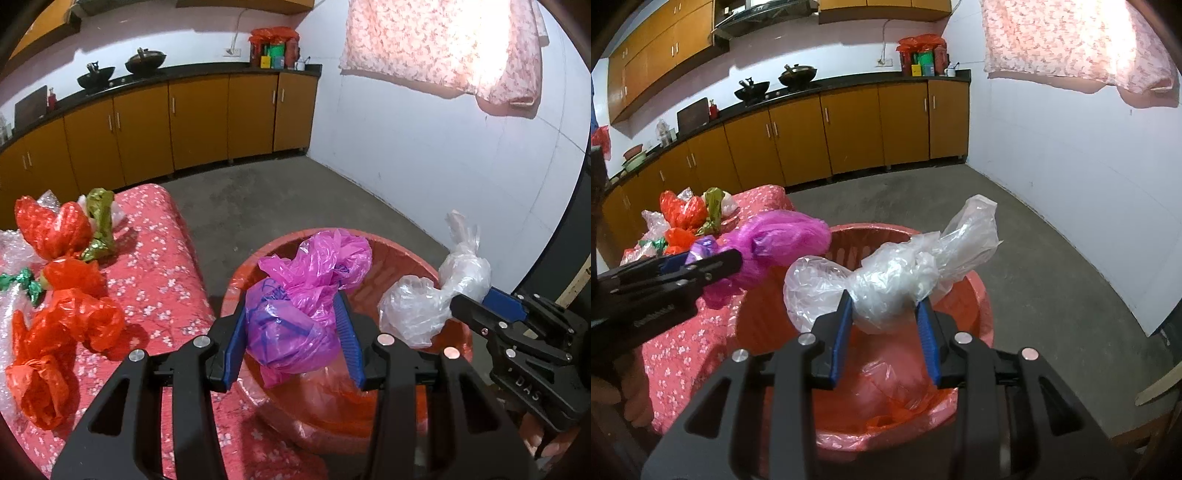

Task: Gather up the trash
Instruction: 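Open both tools to drop the bags into the orange basket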

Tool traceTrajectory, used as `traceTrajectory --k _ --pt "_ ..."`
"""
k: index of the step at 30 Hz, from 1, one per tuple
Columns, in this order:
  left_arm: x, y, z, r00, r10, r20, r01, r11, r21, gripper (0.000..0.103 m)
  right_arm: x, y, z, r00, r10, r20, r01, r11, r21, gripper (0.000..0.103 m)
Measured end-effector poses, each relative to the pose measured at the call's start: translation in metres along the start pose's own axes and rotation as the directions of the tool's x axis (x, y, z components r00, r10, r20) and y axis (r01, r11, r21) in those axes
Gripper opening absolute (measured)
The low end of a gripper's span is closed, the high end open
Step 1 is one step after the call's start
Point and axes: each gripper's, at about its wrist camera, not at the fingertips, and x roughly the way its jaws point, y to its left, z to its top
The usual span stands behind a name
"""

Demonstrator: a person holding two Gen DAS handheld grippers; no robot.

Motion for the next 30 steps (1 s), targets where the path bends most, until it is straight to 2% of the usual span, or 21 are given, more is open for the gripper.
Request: traceTrajectory --k 7,15,21,25,30 --pt "0.009 -0.004 -0.005 0.999 -0.022 -0.03 0.022 1.0 0.01 0.052 0.002 0.001 -0.005 1.0 0.009 0.0 -0.009 1.0 -0.017 0.046" --pt "0.005 -0.001 -0.008 0.998 -0.048 -0.038 0.048 0.999 0.005 0.057 -0.013 -0.002 -0.012 1.0 -0.026 0.015 0.025 1.0 0.011 0.046" --pt "-0.003 0.002 -0.009 0.995 -0.093 -0.022 0.093 0.996 -0.006 0.059 -0.032 0.006 -0.014 0.998 -0.048 0.037 0.046 0.998 0.031 0.048" --pt "-0.01 0.01 -0.008 0.996 -0.088 -0.011 0.087 0.996 -0.017 0.06 -0.041 0.017 -0.016 0.997 -0.061 0.038 0.06 0.998 0.011 0.048" --pt "-0.036 0.037 -0.006 0.999 -0.028 0.044 0.03 0.999 -0.042 0.065 -0.053 0.033 -0.013 0.997 -0.05 0.059 0.05 0.999 -0.007 0.049"
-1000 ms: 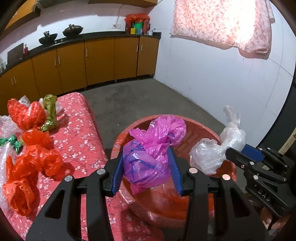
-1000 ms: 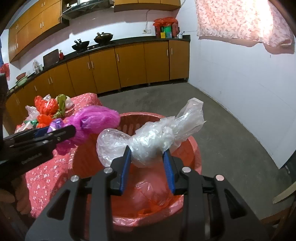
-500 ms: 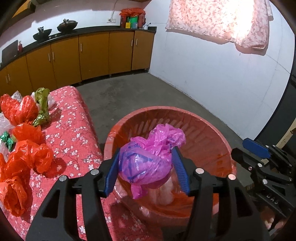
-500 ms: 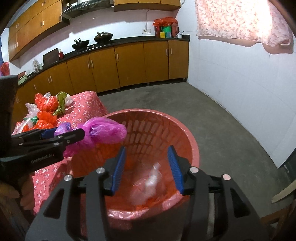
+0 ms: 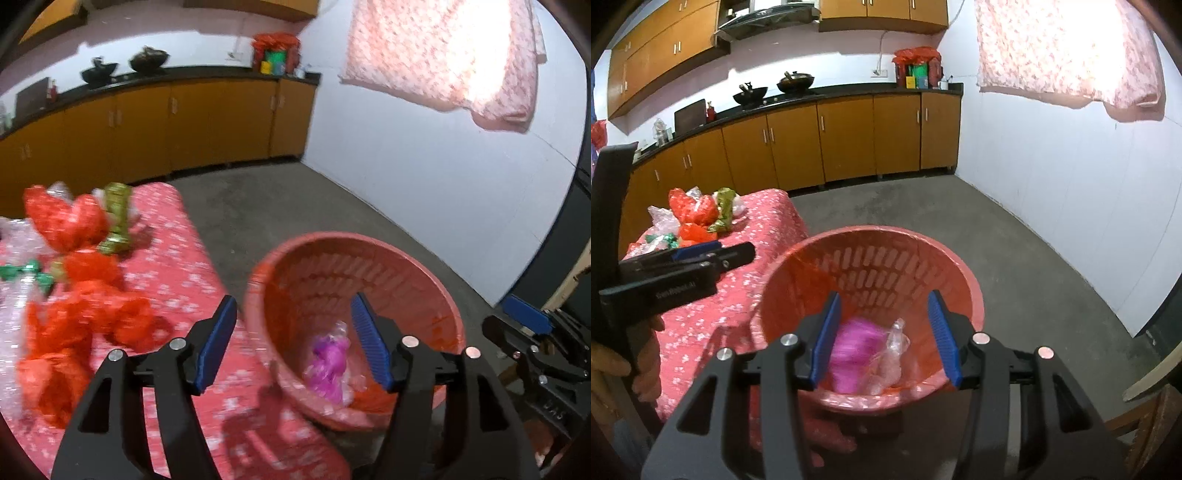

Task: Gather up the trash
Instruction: 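Return to the table and grasp an orange bag with the right tool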

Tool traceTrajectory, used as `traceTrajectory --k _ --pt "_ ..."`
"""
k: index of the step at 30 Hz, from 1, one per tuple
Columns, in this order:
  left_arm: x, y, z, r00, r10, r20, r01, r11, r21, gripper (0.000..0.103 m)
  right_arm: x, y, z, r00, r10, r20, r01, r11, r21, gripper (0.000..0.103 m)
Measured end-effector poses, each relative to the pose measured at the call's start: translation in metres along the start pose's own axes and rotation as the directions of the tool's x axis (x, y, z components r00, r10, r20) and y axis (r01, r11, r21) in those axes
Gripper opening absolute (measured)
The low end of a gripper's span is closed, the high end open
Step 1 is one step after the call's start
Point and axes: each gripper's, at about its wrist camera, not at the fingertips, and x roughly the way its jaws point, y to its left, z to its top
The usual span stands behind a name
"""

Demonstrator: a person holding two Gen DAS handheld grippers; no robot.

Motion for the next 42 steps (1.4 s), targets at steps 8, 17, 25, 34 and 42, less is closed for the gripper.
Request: traceTrajectory --k 8,17,25,34,42 --pt "-0.067 0.071 -0.014 0.981 0.173 0.083 -0.17 0.984 -0.044 0.072 -0.006 0.061 0.005 0.994 0.109 0.028 -0.108 0.994 -0.031 0.063" --pt "-0.139 0.178 -0.056 0.897 0.426 0.121 -0.409 0.901 -0.144 0.079 0.002 0.174 0.005 0.963 0.267 0.036 -0.264 0.962 -0.072 0.073" --pt "-0.175 0.254 -0.093 0.829 0.553 0.076 -0.521 0.816 -0.25 0.079 0.023 0.271 -0.013 0.941 0.336 -0.028 -0.337 0.934 -0.115 0.073" --pt "-0.183 0.284 -0.104 0.827 0.559 0.058 -0.519 0.798 -0.306 0.08 0.071 0.316 -0.022 0.964 0.238 -0.118 -0.254 0.956 -0.145 0.072" --pt "-0.183 0.285 -0.103 0.839 0.539 0.072 -0.494 0.81 -0.316 0.085 0.092 0.321 -0.027 0.955 0.232 -0.185 -0.262 0.951 -0.162 0.054"
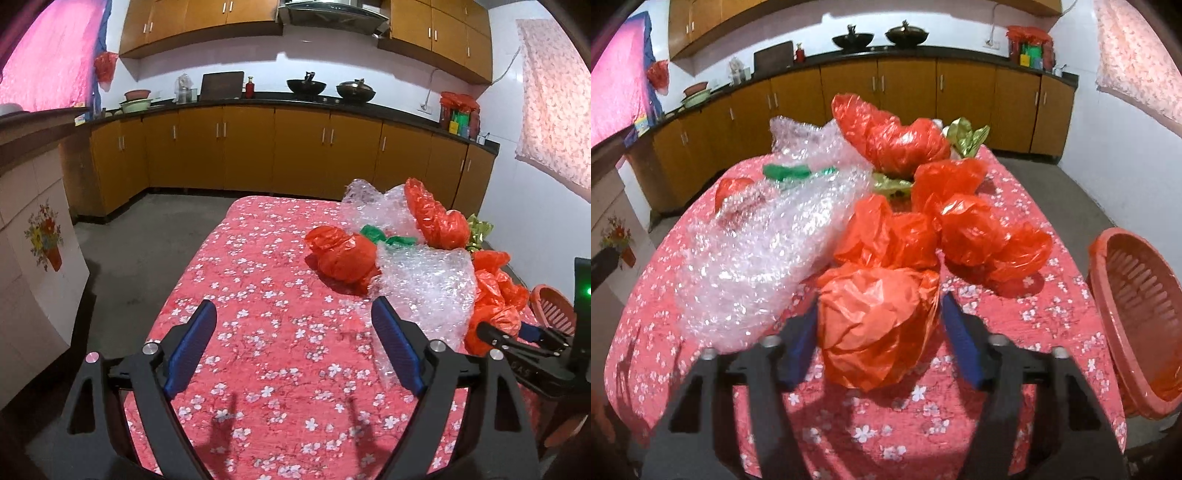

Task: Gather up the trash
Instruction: 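Return to the table and grasp an orange bag with the right tool, then grasp the bubble wrap with the left tool while the right tool holds the orange bag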

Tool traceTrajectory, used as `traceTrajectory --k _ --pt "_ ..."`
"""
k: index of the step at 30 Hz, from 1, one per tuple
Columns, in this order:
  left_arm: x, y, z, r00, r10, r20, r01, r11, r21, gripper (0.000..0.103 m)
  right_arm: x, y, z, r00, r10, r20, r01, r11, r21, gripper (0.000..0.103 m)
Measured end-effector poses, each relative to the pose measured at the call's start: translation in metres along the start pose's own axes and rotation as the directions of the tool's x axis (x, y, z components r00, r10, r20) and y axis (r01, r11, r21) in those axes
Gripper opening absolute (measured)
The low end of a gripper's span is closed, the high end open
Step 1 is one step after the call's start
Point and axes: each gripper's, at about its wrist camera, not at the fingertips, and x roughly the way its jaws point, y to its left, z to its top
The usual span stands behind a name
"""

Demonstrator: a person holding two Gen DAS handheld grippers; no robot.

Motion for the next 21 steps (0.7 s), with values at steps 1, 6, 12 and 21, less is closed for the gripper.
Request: traceTrajectory --k 1,6,12,21 --pt "0.0 -0.002 0.0 1.0 -0.005 0.001 0.005 1.0 0.005 0.085 -0.002 -0.001 -0.001 1.0 0.009 0.008 -0.009 1.0 0.0 0.049" --pt "0.0 -0.021 0.002 0.999 -0.04 0.003 0.04 0.999 0.032 0.088 -0.017 -0.013 -0.007 0.999 0.05 0.018 -0.051 0.998 0.027 0.039" --pt "0.01 -0.059 0.0 0.996 -0.089 -0.023 0.091 0.993 0.08 0.095 -0.048 -0.032 -0.019 0.998 0.027 0.061 -0.028 0.999 0.021 0.038" --pt "0.047 -0.114 -0.008 0.992 -0.055 -0.111 0.074 0.983 0.167 0.098 -0.086 -0.089 -0.032 0.996 -0.013 0.093 0.002 0.993 0.114 0.038"
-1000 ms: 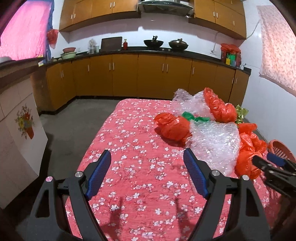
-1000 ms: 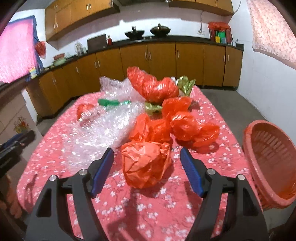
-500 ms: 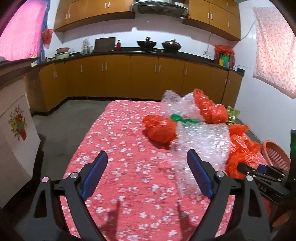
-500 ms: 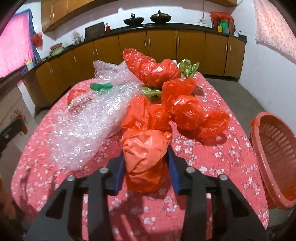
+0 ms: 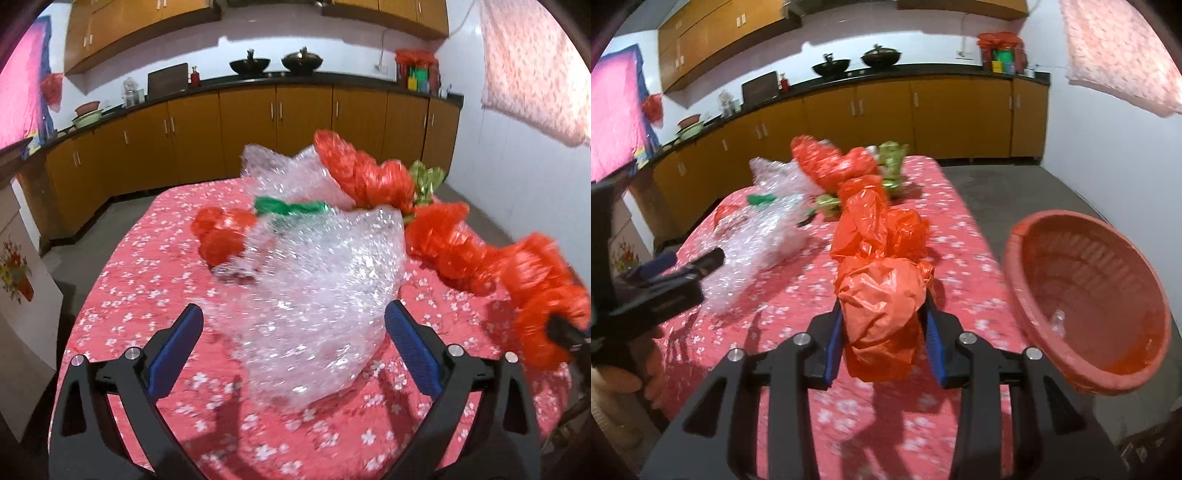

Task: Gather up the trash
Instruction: 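Grasp the bubble wrap with the left tool while the right tool holds the orange bag, then carry the bubble wrap and orange bag over the orange basket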

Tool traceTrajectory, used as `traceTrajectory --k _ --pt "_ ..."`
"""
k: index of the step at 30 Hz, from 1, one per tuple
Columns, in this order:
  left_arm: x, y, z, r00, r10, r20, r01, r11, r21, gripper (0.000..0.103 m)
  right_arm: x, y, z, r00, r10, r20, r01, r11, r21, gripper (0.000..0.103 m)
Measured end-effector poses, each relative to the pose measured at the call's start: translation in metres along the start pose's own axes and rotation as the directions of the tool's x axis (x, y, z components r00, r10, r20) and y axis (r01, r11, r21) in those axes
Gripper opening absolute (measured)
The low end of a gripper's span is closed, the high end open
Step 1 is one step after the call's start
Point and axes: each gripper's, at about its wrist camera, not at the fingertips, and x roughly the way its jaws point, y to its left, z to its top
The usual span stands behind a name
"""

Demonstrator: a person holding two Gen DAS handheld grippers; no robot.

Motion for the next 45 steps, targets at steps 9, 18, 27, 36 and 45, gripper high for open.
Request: traceTrajectory --k 9,18,27,36,45 --pt "0.026 -0.011 0.002 0.997 -0.006 -0.082 0.006 1.0 -0.008 0.09 -0.006 -0.02 -0.002 1.0 -0.002 -0.006 0.002 0.999 0.037 0.038" --pt "0.019 -0.011 -0.003 0.99 -0.111 -0.088 0.109 0.994 -0.022 0.03 -0.009 -0.02 0.0 1.0 0.003 0.005 -0.004 0.999 0.04 0.038" --pt "-0.019 -0.011 0.009 0.991 -0.134 -0.014 0.134 0.991 -0.004 0.025 -0.024 -0.019 0.008 0.999 -0.001 0.046 0.0 0.999 0.032 0.038" --pt "-0.052 -0.035 0.028 0.982 -0.184 0.046 0.182 0.983 0.036 0.025 -0.044 -0.028 0.014 0.996 -0.027 0.087 0.023 0.999 0.042 0.038" --pt "-0.067 -0.071 0.032 0.965 -0.255 0.057 0.25 0.964 0.087 0.025 -0.073 -0.055 0.022 0.979 -0.137 0.151 0.13 0.99 0.054 0.038"
